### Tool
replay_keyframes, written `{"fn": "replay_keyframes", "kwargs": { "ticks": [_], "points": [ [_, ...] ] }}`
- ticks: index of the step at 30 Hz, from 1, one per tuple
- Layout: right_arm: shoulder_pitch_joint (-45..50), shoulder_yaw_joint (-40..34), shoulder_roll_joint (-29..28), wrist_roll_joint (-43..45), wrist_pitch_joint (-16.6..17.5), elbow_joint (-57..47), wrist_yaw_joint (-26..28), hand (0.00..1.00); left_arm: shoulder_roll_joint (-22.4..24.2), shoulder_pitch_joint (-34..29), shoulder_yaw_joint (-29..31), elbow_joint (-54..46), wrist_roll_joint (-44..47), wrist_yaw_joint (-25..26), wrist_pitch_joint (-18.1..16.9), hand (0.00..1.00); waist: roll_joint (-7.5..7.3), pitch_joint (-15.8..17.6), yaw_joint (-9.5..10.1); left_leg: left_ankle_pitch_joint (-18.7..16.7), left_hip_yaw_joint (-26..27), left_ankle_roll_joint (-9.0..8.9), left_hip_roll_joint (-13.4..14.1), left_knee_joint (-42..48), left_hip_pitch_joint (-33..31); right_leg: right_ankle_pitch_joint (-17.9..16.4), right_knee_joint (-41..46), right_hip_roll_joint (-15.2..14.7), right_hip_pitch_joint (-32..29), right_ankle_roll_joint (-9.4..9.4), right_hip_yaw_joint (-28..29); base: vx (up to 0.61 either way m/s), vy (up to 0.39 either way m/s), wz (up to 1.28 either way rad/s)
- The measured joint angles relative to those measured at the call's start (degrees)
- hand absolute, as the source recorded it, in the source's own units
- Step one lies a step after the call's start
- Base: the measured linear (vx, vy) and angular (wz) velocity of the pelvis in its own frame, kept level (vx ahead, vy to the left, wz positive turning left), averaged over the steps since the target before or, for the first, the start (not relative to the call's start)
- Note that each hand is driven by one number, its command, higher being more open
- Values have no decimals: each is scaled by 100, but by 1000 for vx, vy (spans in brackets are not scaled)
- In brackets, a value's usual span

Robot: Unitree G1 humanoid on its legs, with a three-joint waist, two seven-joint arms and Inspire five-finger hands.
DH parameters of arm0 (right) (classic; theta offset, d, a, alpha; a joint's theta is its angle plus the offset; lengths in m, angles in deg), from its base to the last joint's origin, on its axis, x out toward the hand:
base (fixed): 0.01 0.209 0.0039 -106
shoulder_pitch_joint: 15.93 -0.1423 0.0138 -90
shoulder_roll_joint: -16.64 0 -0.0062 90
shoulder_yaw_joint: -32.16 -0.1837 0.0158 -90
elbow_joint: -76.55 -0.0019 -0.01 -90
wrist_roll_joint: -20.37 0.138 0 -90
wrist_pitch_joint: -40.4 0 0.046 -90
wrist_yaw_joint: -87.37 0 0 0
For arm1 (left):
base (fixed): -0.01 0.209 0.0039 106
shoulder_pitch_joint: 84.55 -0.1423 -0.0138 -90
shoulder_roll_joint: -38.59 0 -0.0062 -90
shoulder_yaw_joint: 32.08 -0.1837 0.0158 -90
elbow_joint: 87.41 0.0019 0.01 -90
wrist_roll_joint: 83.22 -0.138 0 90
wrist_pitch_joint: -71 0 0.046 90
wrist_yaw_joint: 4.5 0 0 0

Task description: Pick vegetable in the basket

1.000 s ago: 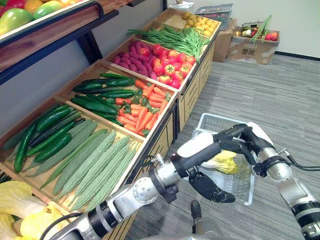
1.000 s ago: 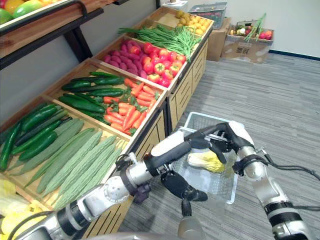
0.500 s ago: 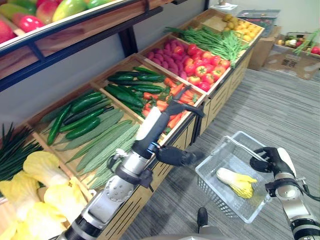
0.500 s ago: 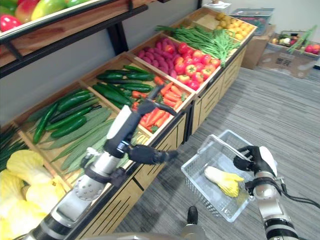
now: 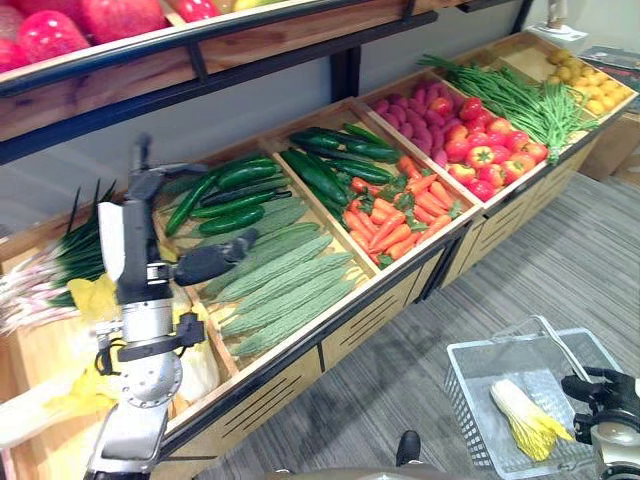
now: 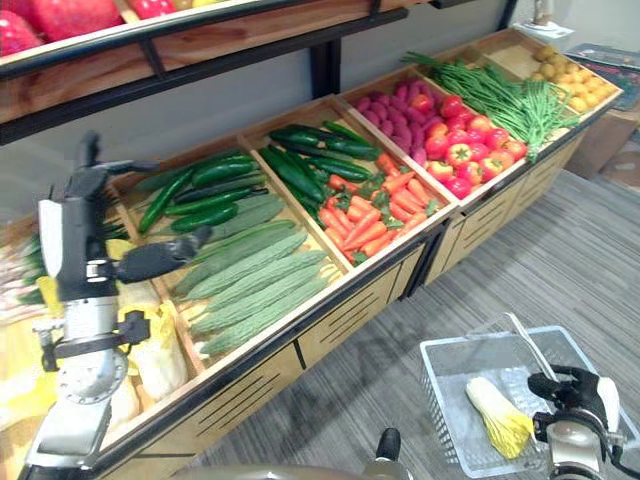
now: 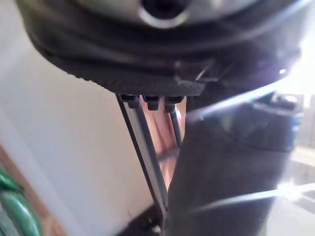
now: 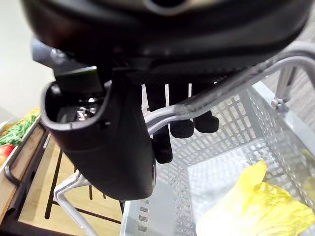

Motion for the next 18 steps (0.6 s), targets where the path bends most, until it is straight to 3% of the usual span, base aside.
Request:
{"fn": "replay_keyframes", "kwargs": {
  "ticks": [6,12,16,18],
  "points": [
    [-10,-366,-58,185,7,381,-103,0,488,-155,1000,1011,-97,1125,300,100,27,-40,54,57,-268,27,-50,-25,-137,-51,-1,-57,42,59,-240,-12,-21,23],
    [23,-409,-328,183,11,482,-162,0,658,-147,2421,3342,75,2454,438,100,99,-191,83,157,-407,7,-57,-251,-26,-134,-1,-35,137,8,-416,45,-15,14],
    [37,-581,-501,181,38,614,-162,0,748,-201,2933,4440,422,3032,507,100,35,-315,131,157,-508,9,-79,-301,57,-177,-7,-53,272,43,-512,30,-3,14],
    [21,-577,-619,170,85,613,-161,0,784,-311,3145,4818,747,3313,600,100,-84,-415,182,157,-518,9,-75,-303,53,-197,-21,-52,273,69,-519,9,-2,3]
  ]
}}
